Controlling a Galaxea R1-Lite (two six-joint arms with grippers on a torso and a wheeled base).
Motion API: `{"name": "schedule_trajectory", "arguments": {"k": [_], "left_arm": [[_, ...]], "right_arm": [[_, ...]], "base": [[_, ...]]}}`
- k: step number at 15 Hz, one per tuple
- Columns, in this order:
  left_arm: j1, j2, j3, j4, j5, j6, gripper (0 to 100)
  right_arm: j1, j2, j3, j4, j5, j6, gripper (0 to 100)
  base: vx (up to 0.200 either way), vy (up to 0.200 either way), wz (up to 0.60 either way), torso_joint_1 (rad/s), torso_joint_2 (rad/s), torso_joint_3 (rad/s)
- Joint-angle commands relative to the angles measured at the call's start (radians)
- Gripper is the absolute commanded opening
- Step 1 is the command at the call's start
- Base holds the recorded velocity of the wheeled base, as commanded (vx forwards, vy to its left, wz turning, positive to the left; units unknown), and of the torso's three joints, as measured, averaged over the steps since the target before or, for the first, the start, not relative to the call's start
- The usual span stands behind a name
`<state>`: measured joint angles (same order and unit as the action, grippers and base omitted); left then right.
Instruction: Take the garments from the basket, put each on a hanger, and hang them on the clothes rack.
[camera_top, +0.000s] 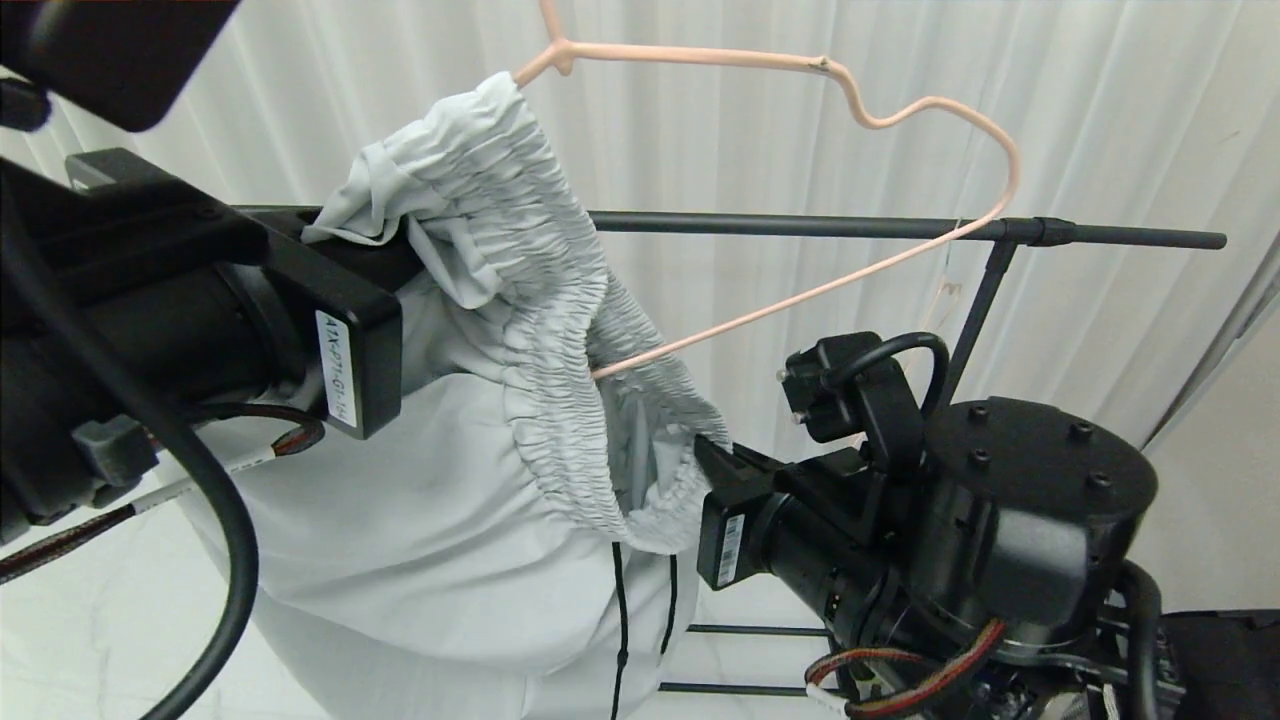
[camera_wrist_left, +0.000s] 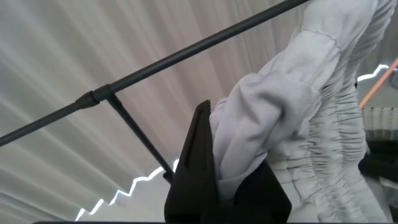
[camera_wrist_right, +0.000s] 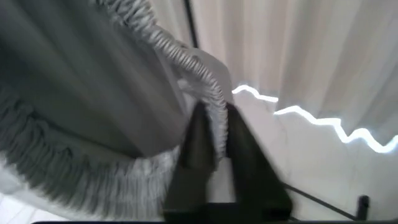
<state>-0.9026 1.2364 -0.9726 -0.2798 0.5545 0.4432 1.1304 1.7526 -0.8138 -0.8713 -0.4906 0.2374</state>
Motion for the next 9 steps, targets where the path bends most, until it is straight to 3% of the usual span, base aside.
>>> {"name": "schedule_trajectory", "arguments": {"k": [1,5,9], "left_arm": [[0.024,-0.003,0.014,0.001,0.005,0.000,0],[0.122,-0.018,0.097,0.001,0.025,0.074,0],[0.156,-0.061,0.196,0.001,0.025,0.129,0]], "right_arm": [[-0.044,-0.018,0.001,0.000,-0.006,-0.006,0],[-0.228,-0.045,-0.004,-0.005,-0.008,-0.083,0],[-0.320,-0.054,-0.007,-0.006,-0.008,-0.102,0]], "base": [[0.000,0.000,0.00,0.000,0.00,0.000],[0.000,0.000,0.00,0.000,0.00,0.000],[0.000,0.000,0.00,0.000,0.00,0.000]]}}
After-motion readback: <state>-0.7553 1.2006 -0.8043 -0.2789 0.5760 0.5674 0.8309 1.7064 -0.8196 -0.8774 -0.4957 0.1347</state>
